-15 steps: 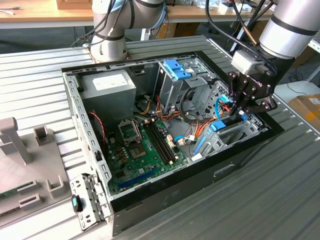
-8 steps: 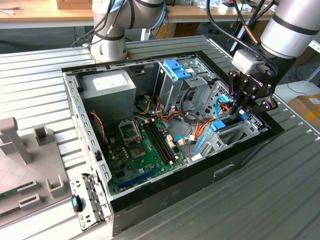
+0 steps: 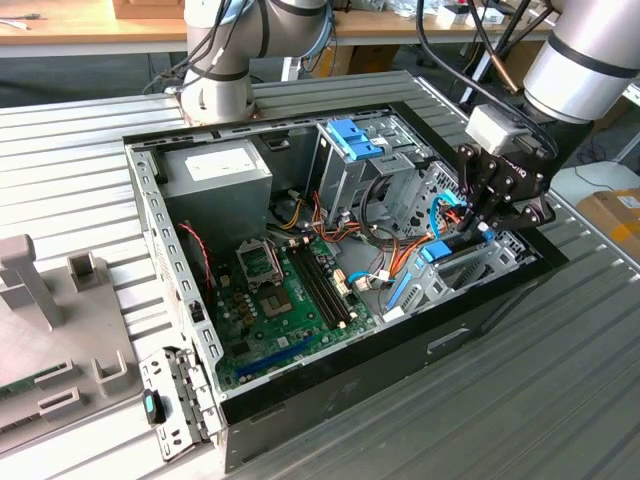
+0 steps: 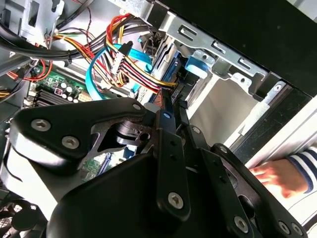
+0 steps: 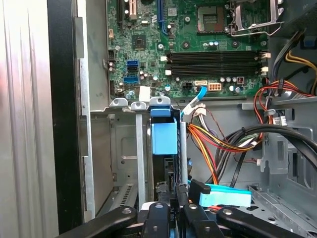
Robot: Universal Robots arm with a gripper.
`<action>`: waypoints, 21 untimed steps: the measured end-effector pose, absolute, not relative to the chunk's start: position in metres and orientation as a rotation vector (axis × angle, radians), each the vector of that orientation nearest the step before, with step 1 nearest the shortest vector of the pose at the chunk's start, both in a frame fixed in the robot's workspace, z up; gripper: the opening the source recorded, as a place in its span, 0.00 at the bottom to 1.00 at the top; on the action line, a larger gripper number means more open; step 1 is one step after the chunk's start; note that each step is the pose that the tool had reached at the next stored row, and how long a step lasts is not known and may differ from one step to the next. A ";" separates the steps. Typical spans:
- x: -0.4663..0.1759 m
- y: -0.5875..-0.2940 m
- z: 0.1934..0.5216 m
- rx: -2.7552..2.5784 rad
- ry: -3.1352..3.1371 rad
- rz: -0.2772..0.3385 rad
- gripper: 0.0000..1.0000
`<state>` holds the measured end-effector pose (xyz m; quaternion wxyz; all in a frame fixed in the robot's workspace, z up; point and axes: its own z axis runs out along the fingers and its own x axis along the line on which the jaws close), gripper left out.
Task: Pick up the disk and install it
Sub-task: 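Insert the first disk wire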
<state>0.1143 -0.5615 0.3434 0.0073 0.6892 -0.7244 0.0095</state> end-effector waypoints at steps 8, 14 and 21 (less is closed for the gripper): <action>0.114 -0.562 0.346 2.164 -2.275 0.009 0.17; 0.114 -0.568 0.344 2.171 -2.284 -0.011 0.17; 0.112 -0.569 0.343 2.178 -2.293 -0.029 0.17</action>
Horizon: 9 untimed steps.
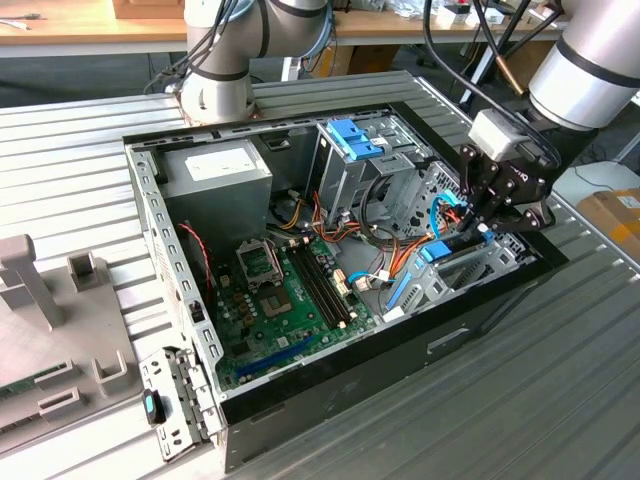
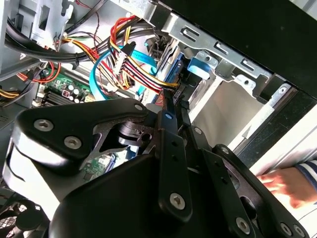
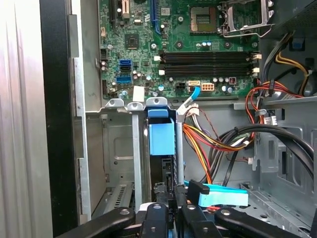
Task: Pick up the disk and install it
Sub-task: 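Insert the first disk wire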
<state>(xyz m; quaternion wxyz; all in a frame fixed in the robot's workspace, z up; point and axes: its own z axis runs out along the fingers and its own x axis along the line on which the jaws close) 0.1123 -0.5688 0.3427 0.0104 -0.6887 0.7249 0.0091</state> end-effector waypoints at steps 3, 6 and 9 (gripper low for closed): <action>0.112 -0.569 0.351 -2.150 2.263 0.028 0.17; 0.112 -0.568 0.352 -2.168 2.282 -0.018 0.17; 0.111 -0.567 0.352 -2.168 2.282 -0.019 0.17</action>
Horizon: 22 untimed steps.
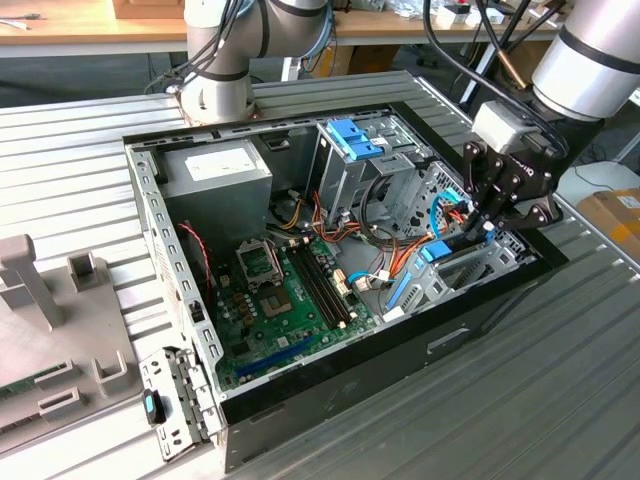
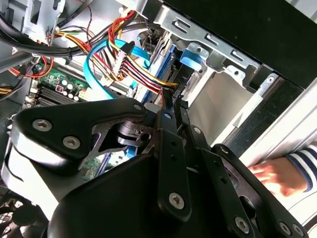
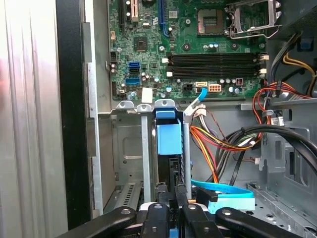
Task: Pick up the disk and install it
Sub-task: 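Insert the first disk wire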
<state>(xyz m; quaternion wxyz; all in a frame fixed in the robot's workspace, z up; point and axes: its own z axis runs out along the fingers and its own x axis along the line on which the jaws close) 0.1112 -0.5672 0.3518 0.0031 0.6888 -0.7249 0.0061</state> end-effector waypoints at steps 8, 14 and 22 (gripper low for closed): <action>0.110 -0.561 0.348 2.159 -2.273 0.019 0.17; 0.111 -0.559 0.346 2.159 -2.273 0.020 0.17; 0.112 -0.559 0.342 2.158 -2.271 0.024 0.17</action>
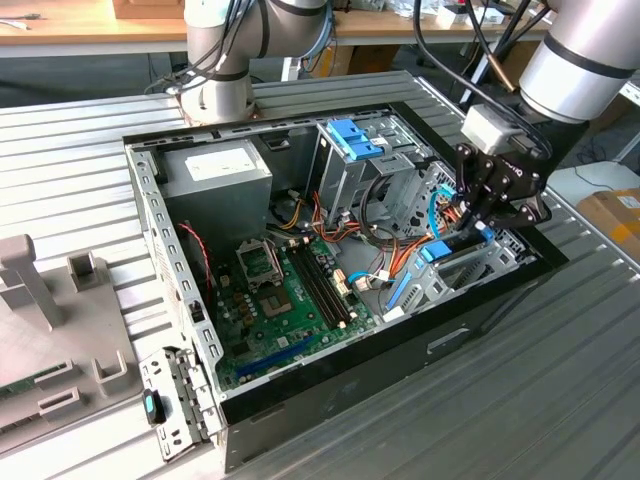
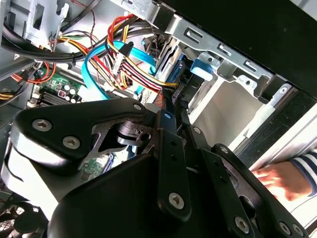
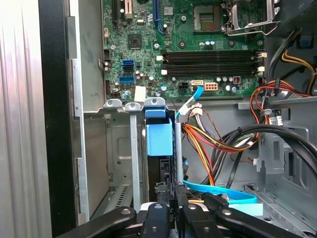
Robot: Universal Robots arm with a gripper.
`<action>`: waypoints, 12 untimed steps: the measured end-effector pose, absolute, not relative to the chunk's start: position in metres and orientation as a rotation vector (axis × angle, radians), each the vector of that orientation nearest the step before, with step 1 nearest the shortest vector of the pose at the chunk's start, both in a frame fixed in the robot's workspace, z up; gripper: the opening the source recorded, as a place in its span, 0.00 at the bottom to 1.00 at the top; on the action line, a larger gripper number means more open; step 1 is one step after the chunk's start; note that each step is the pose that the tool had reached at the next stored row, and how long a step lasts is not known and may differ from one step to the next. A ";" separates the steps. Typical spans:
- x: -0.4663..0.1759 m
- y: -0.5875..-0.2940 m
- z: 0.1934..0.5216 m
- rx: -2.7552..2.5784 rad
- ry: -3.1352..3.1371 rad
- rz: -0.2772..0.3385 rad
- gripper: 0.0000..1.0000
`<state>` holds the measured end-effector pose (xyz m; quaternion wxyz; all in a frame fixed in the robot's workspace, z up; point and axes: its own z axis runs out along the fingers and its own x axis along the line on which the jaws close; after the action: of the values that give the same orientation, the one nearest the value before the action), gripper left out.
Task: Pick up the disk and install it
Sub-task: 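Insert the first disk wire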
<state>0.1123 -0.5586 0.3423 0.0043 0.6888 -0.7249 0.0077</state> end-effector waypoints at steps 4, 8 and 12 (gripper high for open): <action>0.112 -0.559 0.340 2.159 -2.271 0.024 0.17; 0.112 -0.559 0.338 2.158 -2.271 0.024 0.17; 0.112 -0.559 0.337 2.158 -2.271 0.024 0.17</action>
<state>0.1123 -0.5587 0.3370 0.0042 0.6889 -0.7248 0.0077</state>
